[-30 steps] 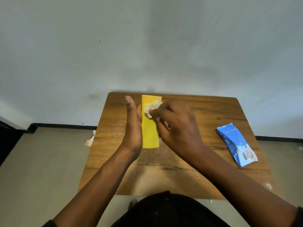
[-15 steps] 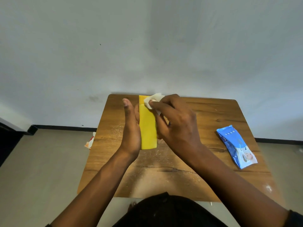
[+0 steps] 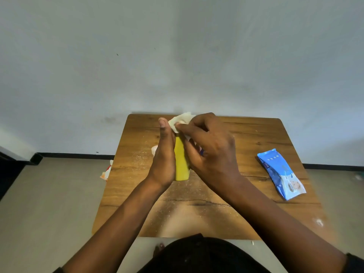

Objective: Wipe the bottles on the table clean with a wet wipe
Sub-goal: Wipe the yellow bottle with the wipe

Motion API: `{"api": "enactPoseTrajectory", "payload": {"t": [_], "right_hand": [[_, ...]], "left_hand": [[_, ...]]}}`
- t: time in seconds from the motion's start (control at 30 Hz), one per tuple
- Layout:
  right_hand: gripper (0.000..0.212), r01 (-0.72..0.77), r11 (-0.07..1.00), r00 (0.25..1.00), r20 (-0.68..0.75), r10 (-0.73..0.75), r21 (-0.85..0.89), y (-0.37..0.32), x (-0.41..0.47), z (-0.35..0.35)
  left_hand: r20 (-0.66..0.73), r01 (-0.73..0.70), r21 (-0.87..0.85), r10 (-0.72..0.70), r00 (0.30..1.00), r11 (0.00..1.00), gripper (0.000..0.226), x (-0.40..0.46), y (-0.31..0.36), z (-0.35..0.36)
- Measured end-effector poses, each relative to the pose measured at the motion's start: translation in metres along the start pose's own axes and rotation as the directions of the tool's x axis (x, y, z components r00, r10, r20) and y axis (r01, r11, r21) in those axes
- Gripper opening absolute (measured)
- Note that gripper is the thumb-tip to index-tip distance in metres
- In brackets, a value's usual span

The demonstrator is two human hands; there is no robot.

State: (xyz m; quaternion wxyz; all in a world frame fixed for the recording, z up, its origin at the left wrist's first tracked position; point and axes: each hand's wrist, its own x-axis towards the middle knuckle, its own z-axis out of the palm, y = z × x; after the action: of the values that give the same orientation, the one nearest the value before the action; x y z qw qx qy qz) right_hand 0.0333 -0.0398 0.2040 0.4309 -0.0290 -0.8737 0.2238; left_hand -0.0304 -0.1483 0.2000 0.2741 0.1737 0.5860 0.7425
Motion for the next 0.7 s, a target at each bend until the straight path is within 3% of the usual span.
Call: {"api": "enactPoseTrajectory", "payload": {"t": [0.1,0.2,0.3,0.4,0.5,0.7], "right_hand": [[0.027,-0.046,0.999,0.998,-0.047,0.046,-0.001,0.004,0.006,-0.005],[0.025,-0.293,0.946,0.942,-0.129,0.311,0.141,0.012,0.015,-0.021],[0.026,-0.383,0.901,0.917,-0.030,0.397,0.207,0.017,0.021,-0.031],[0.038,-0.241,0.954,0.964,0.160,0.214,0.177,0.008,0.020,-0.028],[0.049,-0.040,0.991,0.966,0.259,0.005,0.130,0.002,0.014,-0.021],[0.039,0.087,0.996,0.955,0.283,-0.086,0.009,0.011,0.013,-0.016]], "left_hand": [[-0.005,-0.004,0.117,0.005,1.000,0.993,0.074,-0.002,-0.001,0.000],[-0.020,-0.014,0.196,0.018,1.000,0.981,0.069,-0.004,-0.004,-0.009],[-0.030,-0.035,0.259,0.044,0.999,0.965,0.071,-0.004,-0.009,-0.018],[-0.018,-0.080,0.292,0.089,0.996,0.953,0.059,-0.003,-0.012,-0.018],[-0.041,-0.096,0.285,0.112,0.993,0.954,0.060,-0.001,-0.013,-0.021],[-0.027,-0.119,0.319,0.134,0.991,0.940,0.039,-0.006,-0.015,-0.022]]}}
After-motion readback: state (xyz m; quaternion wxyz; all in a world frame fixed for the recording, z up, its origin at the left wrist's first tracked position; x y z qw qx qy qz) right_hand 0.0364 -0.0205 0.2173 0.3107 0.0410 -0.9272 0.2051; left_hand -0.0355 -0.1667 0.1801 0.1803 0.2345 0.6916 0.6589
